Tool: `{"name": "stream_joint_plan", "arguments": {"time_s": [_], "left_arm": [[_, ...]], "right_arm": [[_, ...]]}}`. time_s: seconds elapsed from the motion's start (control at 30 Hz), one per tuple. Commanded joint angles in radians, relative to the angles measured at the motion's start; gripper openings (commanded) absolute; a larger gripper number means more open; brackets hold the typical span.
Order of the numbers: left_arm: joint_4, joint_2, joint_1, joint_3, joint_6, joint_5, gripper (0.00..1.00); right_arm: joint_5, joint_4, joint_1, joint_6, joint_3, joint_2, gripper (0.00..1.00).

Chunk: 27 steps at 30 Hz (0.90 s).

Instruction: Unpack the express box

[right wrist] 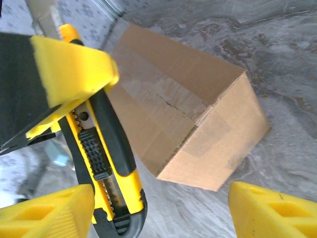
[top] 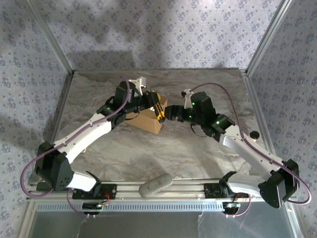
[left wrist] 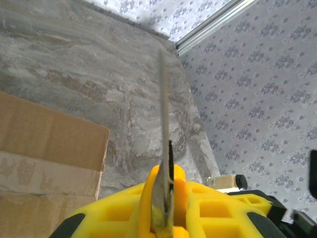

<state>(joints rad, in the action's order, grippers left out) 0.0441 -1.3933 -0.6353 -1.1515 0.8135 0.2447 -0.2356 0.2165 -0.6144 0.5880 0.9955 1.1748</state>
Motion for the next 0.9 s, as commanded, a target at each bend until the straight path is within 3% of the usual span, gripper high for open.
{"name": "stream_joint_plan", "arguments": {"time_s": [0.0, 0.13, 0.33, 0.6, 0.87], "left_arm": [[-0.080, 0.052, 0.005, -0.005, 0.003, -0.030, 0.00], [-0.094, 0.056, 0.005, -0.004, 0.010, -0.036, 0.00], [-0.102, 0.050, 0.005, -0.002, 0.028, -0.028, 0.00], [-0.119, 0.031, -0.001, -0.005, 0.082, -0.013, 0.00], [-0.098, -0.003, -0.024, -0.025, 0.113, -0.014, 0.00]], "right_arm": [[-0.181, -0.149, 0.039, 0.084, -0.045, -0.042, 0.74], [-0.255, -0.209, 0.070, 0.124, -0.070, -0.047, 0.75], [-0.266, -0.230, 0.068, 0.131, -0.078, -0.048, 0.75], [-0.172, -0.149, 0.005, 0.048, -0.018, -0.015, 0.78], [-0.012, -0.042, -0.072, -0.063, 0.051, 0.027, 0.75]]}}
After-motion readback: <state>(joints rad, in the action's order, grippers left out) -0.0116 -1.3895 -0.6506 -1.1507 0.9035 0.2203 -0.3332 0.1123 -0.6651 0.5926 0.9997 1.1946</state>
